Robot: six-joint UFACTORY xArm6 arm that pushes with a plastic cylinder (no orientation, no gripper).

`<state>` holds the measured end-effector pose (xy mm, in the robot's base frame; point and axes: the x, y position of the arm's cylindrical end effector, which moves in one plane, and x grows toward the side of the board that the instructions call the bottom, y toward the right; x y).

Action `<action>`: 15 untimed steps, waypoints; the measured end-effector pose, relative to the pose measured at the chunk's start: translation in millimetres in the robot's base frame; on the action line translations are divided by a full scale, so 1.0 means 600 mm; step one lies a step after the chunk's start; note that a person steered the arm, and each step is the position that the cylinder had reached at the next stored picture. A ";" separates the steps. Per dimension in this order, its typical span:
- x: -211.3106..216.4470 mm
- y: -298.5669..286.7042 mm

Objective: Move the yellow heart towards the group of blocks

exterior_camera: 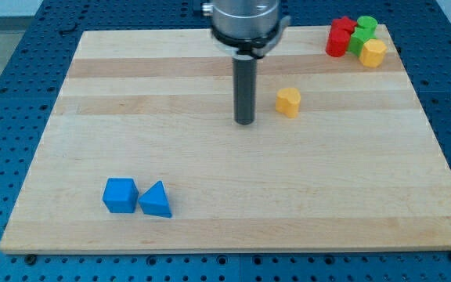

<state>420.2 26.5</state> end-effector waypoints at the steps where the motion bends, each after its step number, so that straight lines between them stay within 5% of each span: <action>1: -0.053 0.073; 3: -0.141 0.177; 6: -0.057 -0.041; 8: -0.006 0.040; 10: -0.090 0.154; 12: -0.037 0.125; 15: -0.075 0.257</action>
